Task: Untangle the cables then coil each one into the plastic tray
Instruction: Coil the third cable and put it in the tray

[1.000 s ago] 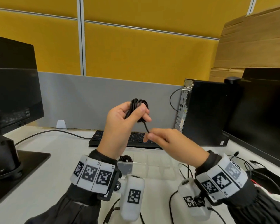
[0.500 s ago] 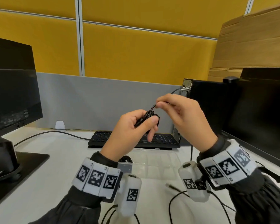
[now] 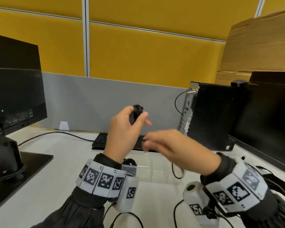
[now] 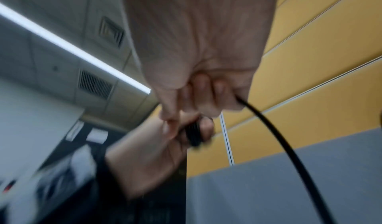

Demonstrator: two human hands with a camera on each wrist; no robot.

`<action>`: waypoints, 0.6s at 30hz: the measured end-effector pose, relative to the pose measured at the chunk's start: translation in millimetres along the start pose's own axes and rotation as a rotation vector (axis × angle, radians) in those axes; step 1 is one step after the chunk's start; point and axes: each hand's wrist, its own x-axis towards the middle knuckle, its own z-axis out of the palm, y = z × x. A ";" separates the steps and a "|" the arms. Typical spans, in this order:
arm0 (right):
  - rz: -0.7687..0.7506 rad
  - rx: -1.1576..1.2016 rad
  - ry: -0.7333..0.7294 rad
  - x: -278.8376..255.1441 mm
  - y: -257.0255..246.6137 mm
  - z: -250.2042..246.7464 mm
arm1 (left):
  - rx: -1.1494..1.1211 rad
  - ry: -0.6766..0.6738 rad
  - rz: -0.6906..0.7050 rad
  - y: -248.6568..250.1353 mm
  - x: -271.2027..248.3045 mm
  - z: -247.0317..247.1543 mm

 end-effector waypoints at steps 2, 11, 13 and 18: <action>-0.005 -0.012 0.233 3.5 4.0 -18.3 | 0.005 -0.217 -0.007 1.1 -2.5 -1.3; 0.309 0.196 0.064 5.5 39.8 4.4 | -0.639 -0.254 -0.093 26.1 -4.6 -0.6; 0.292 0.187 -0.134 -1.7 32.9 19.6 | -0.768 -0.084 -0.109 28.6 -1.3 -2.3; 0.110 0.118 -0.217 -12.3 1.3 23.8 | -0.346 0.057 -0.032 14.2 3.9 -4.7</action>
